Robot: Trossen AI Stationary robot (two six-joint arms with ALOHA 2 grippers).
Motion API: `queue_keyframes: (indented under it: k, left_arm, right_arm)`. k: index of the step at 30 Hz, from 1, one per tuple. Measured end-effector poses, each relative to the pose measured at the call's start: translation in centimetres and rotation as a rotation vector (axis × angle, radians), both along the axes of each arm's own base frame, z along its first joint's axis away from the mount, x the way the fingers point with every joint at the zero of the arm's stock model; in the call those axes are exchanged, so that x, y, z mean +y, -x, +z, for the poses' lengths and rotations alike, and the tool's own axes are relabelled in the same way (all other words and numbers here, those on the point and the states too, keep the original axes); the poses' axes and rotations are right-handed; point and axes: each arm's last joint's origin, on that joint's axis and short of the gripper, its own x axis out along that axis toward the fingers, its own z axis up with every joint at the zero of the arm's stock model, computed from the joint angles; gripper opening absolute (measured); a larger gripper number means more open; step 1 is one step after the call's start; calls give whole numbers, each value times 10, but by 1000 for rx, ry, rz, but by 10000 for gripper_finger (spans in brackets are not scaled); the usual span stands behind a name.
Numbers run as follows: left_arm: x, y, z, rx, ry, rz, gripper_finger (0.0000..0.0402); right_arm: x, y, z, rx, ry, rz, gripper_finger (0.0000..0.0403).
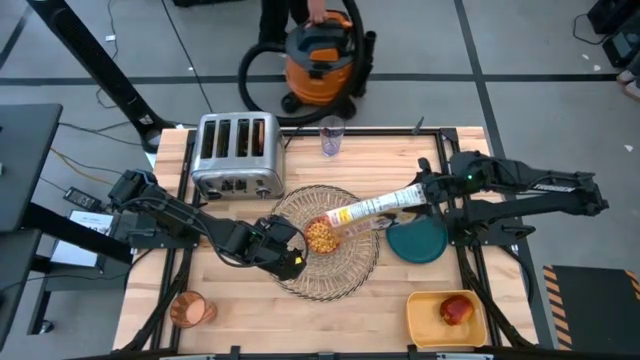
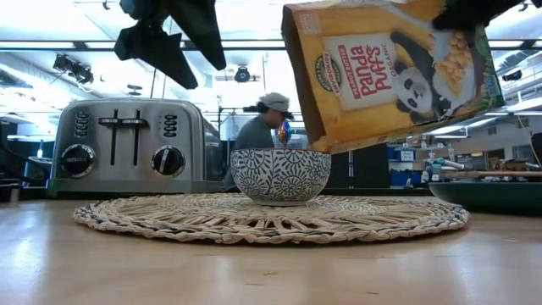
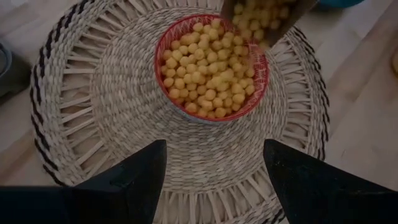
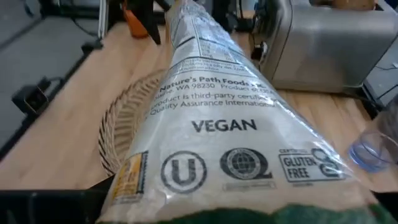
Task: Arrange a breakfast setting
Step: Pour the cereal into the red bowl
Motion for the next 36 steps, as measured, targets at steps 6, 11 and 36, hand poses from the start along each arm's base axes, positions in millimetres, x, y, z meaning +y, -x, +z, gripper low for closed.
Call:
queue_keyframes:
  k: [6, 11, 36]
  left_arm:
    - [4, 0, 8, -45, 20, 10, 274]
    - [6, -4, 12, -88, 14, -2, 274]
    - [14, 5, 59, -319, -26, -84, 274]
  right_arm:
    - [0, -6, -12, -60, -62, -24, 231]
    - [-1, -11, -18, -83, -94, -36, 231]
    - [-1, -11, -24, -200, -191, -70, 167]
